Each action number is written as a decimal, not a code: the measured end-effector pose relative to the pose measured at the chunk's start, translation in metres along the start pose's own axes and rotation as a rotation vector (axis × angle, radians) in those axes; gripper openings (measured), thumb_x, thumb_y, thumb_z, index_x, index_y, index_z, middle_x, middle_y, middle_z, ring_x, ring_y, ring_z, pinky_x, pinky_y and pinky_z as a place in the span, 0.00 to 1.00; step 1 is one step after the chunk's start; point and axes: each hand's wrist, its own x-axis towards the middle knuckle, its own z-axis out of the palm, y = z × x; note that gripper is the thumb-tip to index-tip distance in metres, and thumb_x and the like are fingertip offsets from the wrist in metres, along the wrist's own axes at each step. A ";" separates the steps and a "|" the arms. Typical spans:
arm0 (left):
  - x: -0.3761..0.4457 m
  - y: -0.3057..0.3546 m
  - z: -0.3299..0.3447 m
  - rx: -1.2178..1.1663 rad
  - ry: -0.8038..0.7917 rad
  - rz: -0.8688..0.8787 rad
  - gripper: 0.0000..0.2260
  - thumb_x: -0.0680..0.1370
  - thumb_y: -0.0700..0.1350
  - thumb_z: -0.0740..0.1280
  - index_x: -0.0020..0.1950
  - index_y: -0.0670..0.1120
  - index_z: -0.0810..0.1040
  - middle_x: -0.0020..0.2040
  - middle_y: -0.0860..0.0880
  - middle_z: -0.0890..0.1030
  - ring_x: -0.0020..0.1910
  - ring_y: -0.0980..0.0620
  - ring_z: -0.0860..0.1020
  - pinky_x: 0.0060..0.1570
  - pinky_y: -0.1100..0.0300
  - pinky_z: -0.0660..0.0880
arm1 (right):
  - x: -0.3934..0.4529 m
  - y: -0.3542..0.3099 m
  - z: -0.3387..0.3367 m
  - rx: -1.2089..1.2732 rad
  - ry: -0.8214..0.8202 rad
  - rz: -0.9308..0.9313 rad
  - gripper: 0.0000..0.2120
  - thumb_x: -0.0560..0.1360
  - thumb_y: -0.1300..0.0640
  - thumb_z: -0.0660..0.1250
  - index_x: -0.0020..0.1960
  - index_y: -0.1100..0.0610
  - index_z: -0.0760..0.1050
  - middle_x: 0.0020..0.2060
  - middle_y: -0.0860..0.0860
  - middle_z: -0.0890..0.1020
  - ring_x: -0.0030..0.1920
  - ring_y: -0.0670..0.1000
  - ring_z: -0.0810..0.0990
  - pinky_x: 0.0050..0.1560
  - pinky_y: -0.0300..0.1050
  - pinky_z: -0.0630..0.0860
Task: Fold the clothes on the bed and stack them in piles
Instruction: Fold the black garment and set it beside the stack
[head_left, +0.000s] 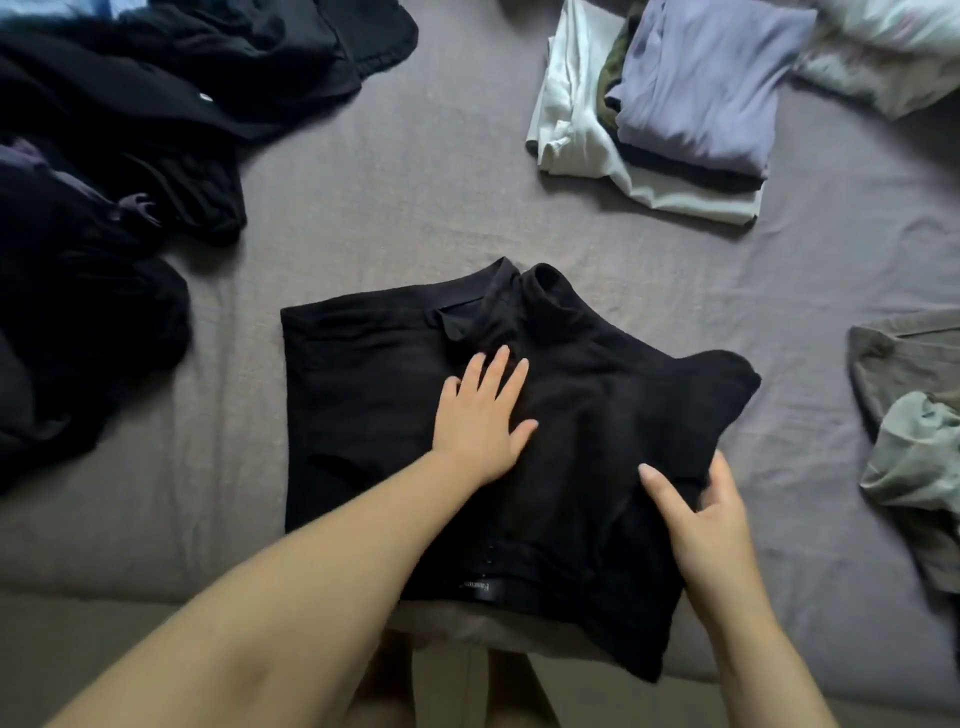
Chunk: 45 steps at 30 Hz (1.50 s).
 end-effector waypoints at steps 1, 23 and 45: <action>0.014 -0.009 -0.009 0.029 0.015 0.013 0.33 0.80 0.61 0.54 0.79 0.51 0.43 0.79 0.49 0.46 0.77 0.47 0.47 0.74 0.48 0.52 | -0.007 -0.013 0.011 -0.002 -0.060 -0.052 0.19 0.76 0.62 0.68 0.64 0.49 0.73 0.55 0.43 0.82 0.56 0.43 0.80 0.58 0.43 0.78; -0.131 -0.151 0.023 -1.258 0.282 -0.510 0.15 0.83 0.37 0.54 0.68 0.38 0.71 0.62 0.44 0.77 0.64 0.49 0.74 0.66 0.57 0.68 | -0.038 -0.001 0.273 -0.785 -0.682 -0.516 0.27 0.80 0.54 0.57 0.77 0.42 0.54 0.68 0.49 0.73 0.63 0.56 0.74 0.61 0.50 0.71; -0.055 -0.174 -0.012 -1.367 0.162 -0.972 0.28 0.72 0.63 0.68 0.58 0.41 0.72 0.54 0.47 0.78 0.50 0.50 0.77 0.46 0.59 0.73 | 0.042 0.038 0.178 -0.537 0.086 -0.371 0.26 0.78 0.50 0.65 0.72 0.59 0.65 0.71 0.56 0.66 0.70 0.52 0.65 0.70 0.44 0.61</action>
